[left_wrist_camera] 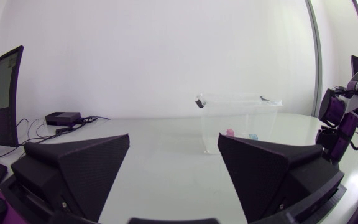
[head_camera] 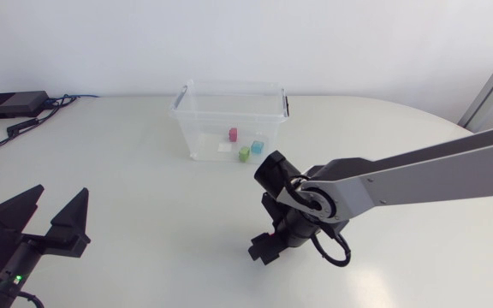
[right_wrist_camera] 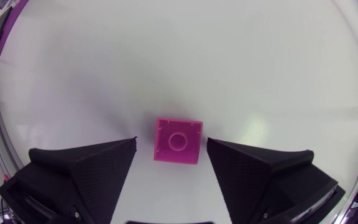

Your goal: Place the duplo bricks in the container

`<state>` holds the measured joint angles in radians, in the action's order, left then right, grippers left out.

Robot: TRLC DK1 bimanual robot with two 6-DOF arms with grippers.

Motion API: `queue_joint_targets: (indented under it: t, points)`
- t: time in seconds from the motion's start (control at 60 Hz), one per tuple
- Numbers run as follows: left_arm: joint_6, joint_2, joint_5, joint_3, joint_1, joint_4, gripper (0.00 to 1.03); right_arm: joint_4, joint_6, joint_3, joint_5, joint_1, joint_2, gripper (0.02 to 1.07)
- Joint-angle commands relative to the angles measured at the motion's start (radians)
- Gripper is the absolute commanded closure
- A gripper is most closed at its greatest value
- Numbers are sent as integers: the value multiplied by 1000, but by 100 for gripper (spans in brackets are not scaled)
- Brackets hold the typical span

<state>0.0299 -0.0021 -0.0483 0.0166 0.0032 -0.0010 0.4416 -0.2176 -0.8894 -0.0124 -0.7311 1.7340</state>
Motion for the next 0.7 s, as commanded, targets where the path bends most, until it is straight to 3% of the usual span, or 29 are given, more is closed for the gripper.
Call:
queue_joint_targets:
  t: [0.0,0.083,0.167,0.383,0.683]
  points:
    - [11,-12,-10,-17,-3,12,4,2,-31,-14,-23,12,16,62]
    - [11,-12,-10,-17,-3,12,4,-15,-23,-14,-24,18,16,88]
    - [11,-12,-10,-17,-3,12,4,-18,-20,-14,-29,24,16,96]
    - [11,-12,-10,-17,-3,12,4,-35,3,-6,-29,70,-60,97]
    - [11,-12,-10,-17,-3,12,4,-30,12,-85,-64,203,-352,96]
